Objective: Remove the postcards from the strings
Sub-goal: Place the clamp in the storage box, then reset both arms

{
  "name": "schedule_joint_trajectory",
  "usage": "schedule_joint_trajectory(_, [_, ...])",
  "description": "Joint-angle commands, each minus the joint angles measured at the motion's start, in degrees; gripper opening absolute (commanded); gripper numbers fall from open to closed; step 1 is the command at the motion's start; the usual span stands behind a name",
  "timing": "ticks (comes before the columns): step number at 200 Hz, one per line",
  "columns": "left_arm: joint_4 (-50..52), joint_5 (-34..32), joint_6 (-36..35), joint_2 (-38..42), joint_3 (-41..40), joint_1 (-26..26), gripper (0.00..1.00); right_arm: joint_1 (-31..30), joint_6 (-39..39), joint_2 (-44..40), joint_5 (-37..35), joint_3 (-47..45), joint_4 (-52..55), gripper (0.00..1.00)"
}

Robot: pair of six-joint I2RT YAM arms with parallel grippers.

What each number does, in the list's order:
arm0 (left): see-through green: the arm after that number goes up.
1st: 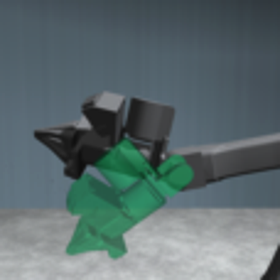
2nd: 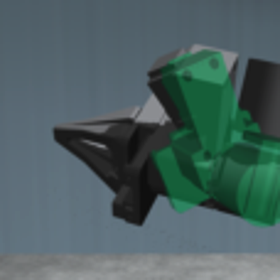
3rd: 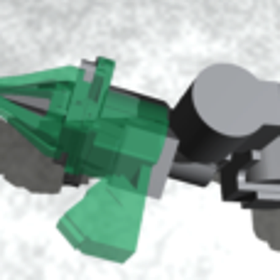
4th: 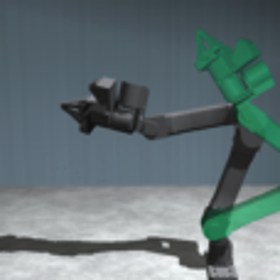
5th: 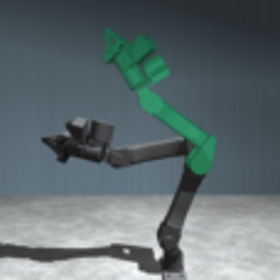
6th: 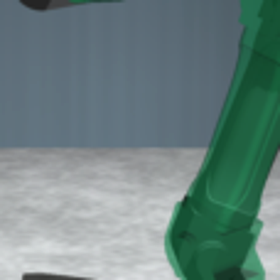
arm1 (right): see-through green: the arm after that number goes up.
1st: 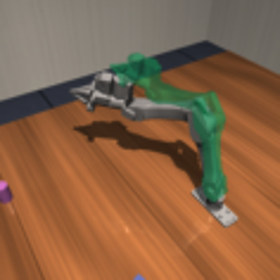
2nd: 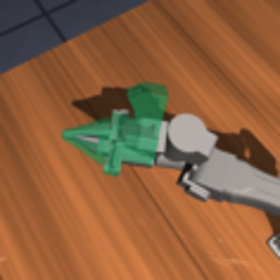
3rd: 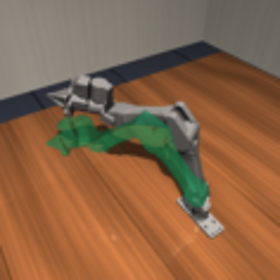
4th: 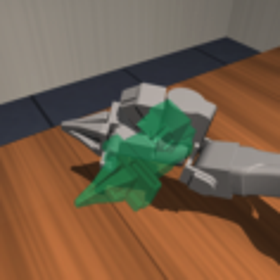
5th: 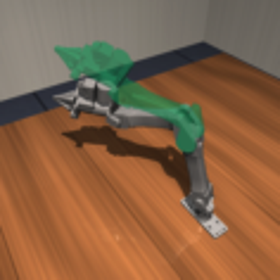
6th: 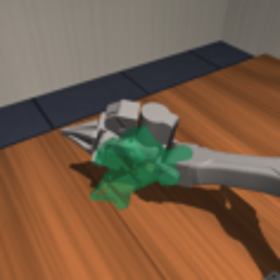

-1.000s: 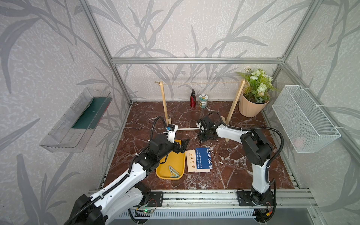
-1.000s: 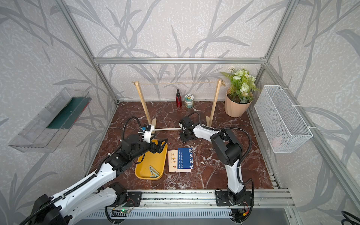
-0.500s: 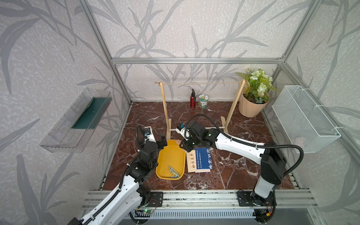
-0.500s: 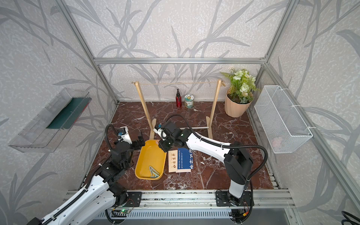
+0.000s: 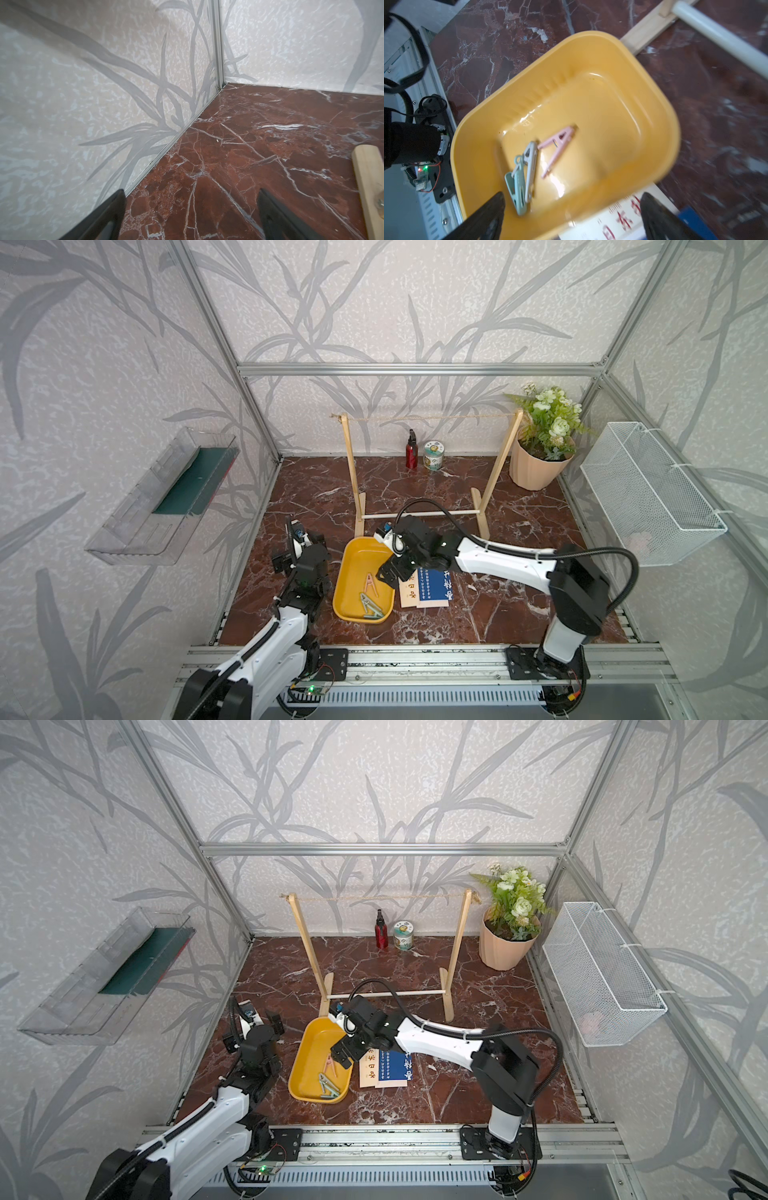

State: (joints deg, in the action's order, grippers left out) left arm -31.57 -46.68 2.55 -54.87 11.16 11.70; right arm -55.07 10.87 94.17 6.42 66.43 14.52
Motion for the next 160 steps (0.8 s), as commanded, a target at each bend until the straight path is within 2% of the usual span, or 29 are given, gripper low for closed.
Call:
schedule_joint_trajectory(1, [-15.6, 3.9, -0.3, -8.7, -0.1, -3.4, 0.99, 5.3, -1.9, -13.0, -19.0, -8.7, -9.2, 0.99])
schedule_joint_trajectory(17, [-25.1, 9.1, 0.3, -16.6, -0.7, -6.2, 0.99, 9.3, -7.2, -22.2, -30.4, -17.7, -14.8, 0.99])
schedule_joint_trajectory(31, [-33.1, 11.1, -1.4, -22.1, -0.9, -7.8, 0.99, 15.2, -11.8, -29.1, -35.2, -25.9, -20.3, 0.99])
schedule_joint_trajectory(40, [-26.2, 13.2, 0.3, -20.3, 0.8, -8.0, 0.99, 20.4, -12.6, -32.8, -35.8, -31.2, -24.2, 0.99])
schedule_joint_trajectory(51, [-19.0, 20.2, 4.0, -17.1, 1.9, -10.1, 1.00, 28.5, -10.6, -35.5, -33.4, -36.9, -27.5, 0.99])
schedule_joint_trajectory(64, [-26.9, 24.5, 5.2, -19.0, -1.0, -11.5, 1.00, 36.0, -9.2, -36.8, -29.5, -41.6, -28.8, 0.99])
schedule_joint_trajectory(79, [-41.9, 24.2, 4.7, -26.8, -4.1, -11.7, 1.00, 38.7, -12.4, -35.2, -30.3, -46.7, -35.5, 0.99])
schedule_joint_trajectory(89, [-49.6, 26.6, 3.4, -33.1, -4.8, -11.7, 1.00, 39.4, -14.4, -32.6, -30.2, -49.1, -41.2, 0.99])
schedule_joint_trajectory(106, [-44.9, 32.5, 0.3, -35.6, -0.8, -11.6, 1.00, 41.3, -16.0, -27.0, -28.3, -52.3, -54.1, 0.99])
schedule_joint_trajectory(117, [-45.8, 30.3, 0.2, -38.0, 0.8, -11.7, 1.00, 42.3, -17.4, -26.0, -25.6, -52.7, -57.6, 0.99])
schedule_joint_trajectory(137, [-36.7, 27.6, 4.0, -34.2, 2.3, -12.5, 0.99, 46.6, -14.8, -20.2, -21.9, -52.3, -66.1, 0.99])
schedule_joint_trajectory(146, [-36.4, 27.7, 4.2, -34.6, 2.8, -12.8, 0.99, 47.9, -12.8, -18.3, -20.8, -50.6, -65.1, 0.99])
schedule_joint_trajectory(154, [-38.0, 27.9, 3.3, -35.8, 3.1, -12.8, 1.00, 49.4, -11.8, -17.1, -16.0, -48.8, -62.3, 0.99])
schedule_joint_trajectory(160, [-37.6, 28.1, 3.1, -35.9, 3.4, -12.8, 0.99, 49.8, -11.7, -14.6, -14.3, -48.4, -64.9, 0.99])
